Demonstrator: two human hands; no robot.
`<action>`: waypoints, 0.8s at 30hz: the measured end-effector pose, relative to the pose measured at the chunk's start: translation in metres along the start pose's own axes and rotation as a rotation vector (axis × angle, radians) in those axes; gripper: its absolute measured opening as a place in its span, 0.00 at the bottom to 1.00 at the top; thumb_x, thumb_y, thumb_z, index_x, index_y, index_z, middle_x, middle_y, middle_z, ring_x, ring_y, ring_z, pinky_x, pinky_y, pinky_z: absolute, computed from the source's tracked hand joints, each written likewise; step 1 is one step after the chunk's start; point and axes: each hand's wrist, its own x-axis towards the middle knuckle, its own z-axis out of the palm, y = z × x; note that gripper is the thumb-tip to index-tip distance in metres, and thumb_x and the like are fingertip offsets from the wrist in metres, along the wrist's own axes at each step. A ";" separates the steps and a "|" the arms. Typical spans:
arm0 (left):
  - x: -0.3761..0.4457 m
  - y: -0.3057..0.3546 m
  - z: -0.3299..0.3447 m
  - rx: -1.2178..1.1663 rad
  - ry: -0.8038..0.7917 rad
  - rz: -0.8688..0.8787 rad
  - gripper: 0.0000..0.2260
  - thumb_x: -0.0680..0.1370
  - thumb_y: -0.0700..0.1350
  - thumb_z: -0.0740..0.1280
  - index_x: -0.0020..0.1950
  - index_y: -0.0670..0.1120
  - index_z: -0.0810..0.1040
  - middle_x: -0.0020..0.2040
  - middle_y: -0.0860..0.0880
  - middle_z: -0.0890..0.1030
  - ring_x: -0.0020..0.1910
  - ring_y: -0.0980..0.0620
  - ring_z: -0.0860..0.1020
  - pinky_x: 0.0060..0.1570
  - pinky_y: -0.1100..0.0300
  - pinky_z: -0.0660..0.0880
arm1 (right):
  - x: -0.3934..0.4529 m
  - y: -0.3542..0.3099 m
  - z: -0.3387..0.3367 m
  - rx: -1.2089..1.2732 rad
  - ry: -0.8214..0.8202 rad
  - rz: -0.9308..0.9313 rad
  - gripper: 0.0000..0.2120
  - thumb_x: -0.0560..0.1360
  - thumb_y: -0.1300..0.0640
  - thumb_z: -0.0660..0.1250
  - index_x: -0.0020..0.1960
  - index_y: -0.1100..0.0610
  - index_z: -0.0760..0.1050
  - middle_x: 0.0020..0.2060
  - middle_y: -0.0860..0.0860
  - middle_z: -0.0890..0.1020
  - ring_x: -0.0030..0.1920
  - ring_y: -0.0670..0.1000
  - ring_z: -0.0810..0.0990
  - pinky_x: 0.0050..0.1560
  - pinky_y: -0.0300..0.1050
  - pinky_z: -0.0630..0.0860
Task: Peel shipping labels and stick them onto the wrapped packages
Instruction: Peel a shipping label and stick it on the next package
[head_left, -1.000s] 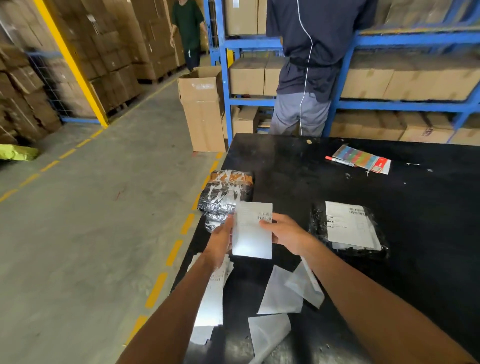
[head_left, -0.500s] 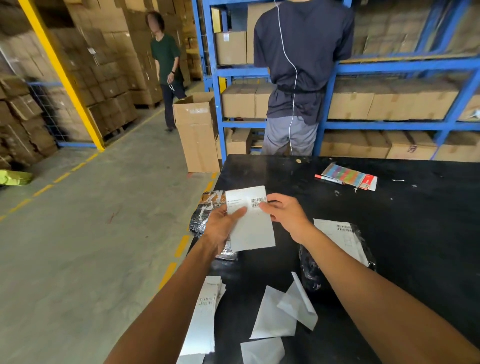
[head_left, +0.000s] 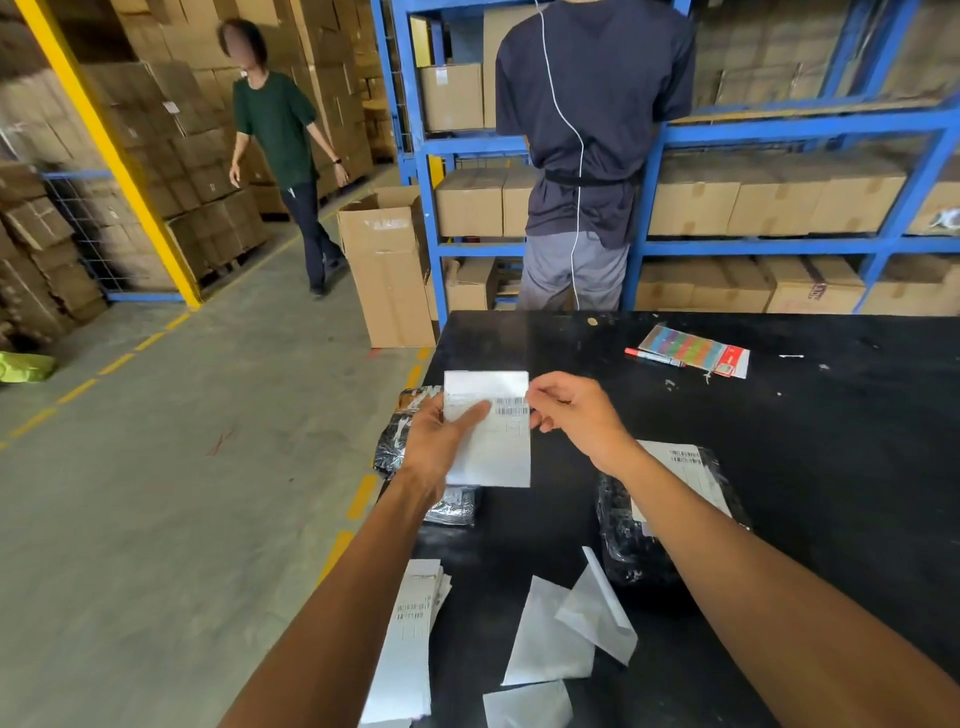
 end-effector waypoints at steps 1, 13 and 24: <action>0.001 0.002 0.001 0.011 0.021 0.010 0.14 0.72 0.46 0.76 0.54 0.46 0.80 0.50 0.47 0.85 0.47 0.45 0.83 0.47 0.47 0.82 | 0.000 0.000 -0.001 -0.016 -0.030 -0.005 0.06 0.78 0.60 0.67 0.54 0.60 0.80 0.45 0.53 0.86 0.41 0.52 0.84 0.42 0.42 0.80; 0.003 0.009 0.004 0.045 -0.022 0.039 0.14 0.72 0.42 0.76 0.56 0.44 0.79 0.51 0.45 0.85 0.48 0.44 0.83 0.48 0.47 0.81 | 0.000 -0.004 -0.005 -0.194 0.010 -0.087 0.07 0.79 0.57 0.66 0.53 0.58 0.80 0.45 0.48 0.85 0.38 0.47 0.84 0.38 0.36 0.78; 0.002 0.011 0.004 0.057 -0.034 0.025 0.14 0.72 0.42 0.76 0.55 0.45 0.79 0.52 0.46 0.84 0.49 0.43 0.83 0.51 0.45 0.80 | -0.002 -0.004 -0.005 -0.187 -0.024 -0.038 0.07 0.80 0.58 0.64 0.51 0.58 0.80 0.40 0.48 0.83 0.37 0.45 0.81 0.40 0.37 0.76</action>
